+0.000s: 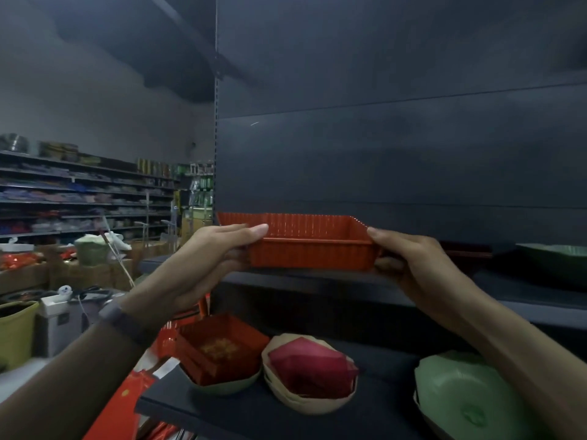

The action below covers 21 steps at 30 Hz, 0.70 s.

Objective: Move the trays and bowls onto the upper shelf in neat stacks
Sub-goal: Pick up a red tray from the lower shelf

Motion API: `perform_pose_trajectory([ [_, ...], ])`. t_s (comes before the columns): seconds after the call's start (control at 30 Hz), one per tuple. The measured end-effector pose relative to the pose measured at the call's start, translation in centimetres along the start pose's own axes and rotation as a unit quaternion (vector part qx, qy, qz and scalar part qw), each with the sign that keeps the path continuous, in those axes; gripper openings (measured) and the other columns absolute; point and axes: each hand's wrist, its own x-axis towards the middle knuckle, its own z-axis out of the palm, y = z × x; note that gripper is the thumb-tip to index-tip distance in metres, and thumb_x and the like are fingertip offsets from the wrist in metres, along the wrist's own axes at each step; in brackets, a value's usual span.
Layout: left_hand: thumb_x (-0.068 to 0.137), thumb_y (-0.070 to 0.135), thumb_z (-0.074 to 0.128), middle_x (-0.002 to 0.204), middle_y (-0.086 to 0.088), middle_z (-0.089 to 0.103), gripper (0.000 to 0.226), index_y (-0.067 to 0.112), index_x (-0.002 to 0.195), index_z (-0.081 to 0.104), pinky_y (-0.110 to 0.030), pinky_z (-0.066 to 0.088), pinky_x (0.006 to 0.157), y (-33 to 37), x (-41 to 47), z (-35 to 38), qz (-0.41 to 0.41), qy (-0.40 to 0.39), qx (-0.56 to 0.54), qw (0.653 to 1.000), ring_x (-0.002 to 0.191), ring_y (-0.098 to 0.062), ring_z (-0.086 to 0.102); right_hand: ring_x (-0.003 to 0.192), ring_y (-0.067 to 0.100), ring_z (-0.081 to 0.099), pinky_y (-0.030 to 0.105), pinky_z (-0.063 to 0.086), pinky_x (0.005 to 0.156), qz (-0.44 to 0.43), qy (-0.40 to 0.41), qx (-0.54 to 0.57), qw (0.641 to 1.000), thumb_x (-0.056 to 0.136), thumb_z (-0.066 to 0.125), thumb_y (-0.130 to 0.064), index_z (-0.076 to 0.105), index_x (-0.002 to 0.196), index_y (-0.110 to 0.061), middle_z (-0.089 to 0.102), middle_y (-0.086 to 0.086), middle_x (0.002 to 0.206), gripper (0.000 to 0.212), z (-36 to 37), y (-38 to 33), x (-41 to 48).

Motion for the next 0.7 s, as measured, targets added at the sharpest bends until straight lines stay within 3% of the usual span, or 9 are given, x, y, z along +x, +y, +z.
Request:
perform_pose_trajectory([
  [0.07, 0.101, 0.012, 0.061, 0.085, -0.005, 0.079, 0.029, -0.006, 0.123, 0.067, -0.011, 0.056, 0.068, 0.2, 1.9, 0.4, 0.012, -0.012, -0.020, 1.000, 0.066, -0.005, 0.074, 0.057, 0.004, 0.066, 0.037, 0.054, 0.094, -0.005, 0.014, -0.018, 1.000, 0.105, 0.058, -0.022, 0.072, 0.090, -0.006, 0.070, 0.003, 0.058, 0.026, -0.8, -0.6, 1.2],
  [0.1, 0.099, 0.012, 0.063, 0.085, -0.007, 0.080, 0.030, -0.007, 0.123, 0.067, -0.012, 0.058, 0.073, 0.2, 3.0, 0.6, 0.019, -0.016, -0.017, 1.000, 0.074, -0.010, 0.078, 0.064, 0.012, 0.068, 0.043, 0.055, 0.101, -0.010, 0.019, -0.028, 0.999, 0.104, 0.060, -0.024, 0.074, 0.092, -0.003, 0.075, 0.015, 0.070, 0.028, -1.2, -0.9, 1.9],
  [0.13, 0.097, 0.014, 0.068, 0.097, -0.011, 0.081, 0.034, -0.006, 0.124, 0.068, -0.018, 0.060, 0.086, 0.1, 4.2, 0.7, 0.026, -0.021, -0.013, 0.999, 0.092, -0.019, 0.080, 0.076, 0.019, 0.072, 0.047, 0.054, 0.106, -0.016, 0.029, -0.039, 0.999, 0.103, 0.063, -0.026, 0.076, 0.101, 0.000, 0.077, 0.026, 0.092, 0.029, -1.7, -1.0, 2.8],
  [0.2, 0.092, 0.017, 0.074, 0.118, -0.015, 0.078, 0.038, -0.003, 0.125, 0.070, -0.030, 0.057, 0.102, -0.4, 6.6, 1.0, 0.035, -0.016, -0.009, 0.999, 0.114, -0.026, 0.074, 0.097, 0.023, 0.078, 0.047, 0.054, 0.107, -0.026, 0.052, -0.071, 0.996, 0.102, 0.065, -0.029, 0.076, 0.115, -0.006, 0.079, 0.016, 0.110, 0.028, -2.6, -1.2, 4.3],
  [0.27, 0.093, 0.016, 0.074, 0.117, -0.015, 0.078, 0.034, -0.004, 0.121, 0.072, -0.030, 0.057, 0.101, -1.3, 8.9, 1.4, 0.033, 0.006, -0.015, 0.999, 0.113, -0.025, 0.075, 0.100, 0.022, 0.079, 0.049, 0.053, 0.108, -0.027, 0.076, -0.109, 0.991, 0.102, 0.066, -0.032, 0.077, 0.115, -0.014, 0.082, 0.003, 0.107, 0.025, -3.2, -1.1, 5.7],
  [0.37, 0.096, 0.016, 0.072, 0.113, -0.015, 0.079, 0.029, -0.006, 0.116, 0.073, -0.031, 0.059, 0.100, -2.5, 12.0, 2.5, 0.030, 0.017, -0.022, 0.999, 0.109, -0.025, 0.076, 0.095, 0.023, 0.079, 0.050, 0.055, 0.106, -0.030, 0.106, -0.141, 0.984, 0.102, 0.066, -0.034, 0.079, 0.100, -0.019, 0.082, -0.001, 0.100, 0.019, -4.1, -0.5, 7.9],
  [0.53, 0.101, 0.017, 0.067, 0.109, -0.019, 0.079, 0.029, -0.010, 0.110, 0.074, -0.029, 0.061, 0.094, -4.8, 16.2, 3.8, 0.015, 0.040, -0.031, 0.999, 0.109, -0.029, 0.076, 0.103, 0.017, 0.076, 0.046, 0.052, 0.110, -0.018, 0.141, -0.176, 0.974, 0.101, 0.068, -0.036, 0.081, 0.088, -0.020, 0.082, -0.007, 0.092, 0.025, -5.3, 1.2, 11.0],
  [0.6, 0.102, 0.019, 0.066, 0.110, -0.019, 0.079, 0.033, -0.011, 0.114, 0.071, -0.034, 0.059, 0.101, -5.5, 17.6, 4.2, 0.005, 0.040, -0.019, 0.999, 0.109, -0.028, 0.076, 0.106, 0.018, 0.075, 0.046, 0.051, 0.111, -0.006, 0.148, -0.189, 0.971, 0.100, 0.069, -0.039, 0.082, 0.087, -0.019, 0.082, -0.008, 0.092, 0.028, -6.0, 2.1, 12.2],
  [0.7, 0.101, 0.028, 0.069, 0.120, -0.016, 0.076, 0.053, -0.010, 0.137, 0.058, -0.038, 0.054, 0.108, -6.7, 19.6, 4.3, -0.004, 0.051, 0.012, 0.999, 0.114, -0.026, 0.074, 0.110, 0.019, 0.072, 0.048, 0.051, 0.111, 0.010, 0.158, -0.214, 0.964, 0.097, 0.070, -0.044, 0.082, 0.094, -0.018, 0.082, -0.003, 0.101, 0.029, -6.8, 3.2, 13.7],
])
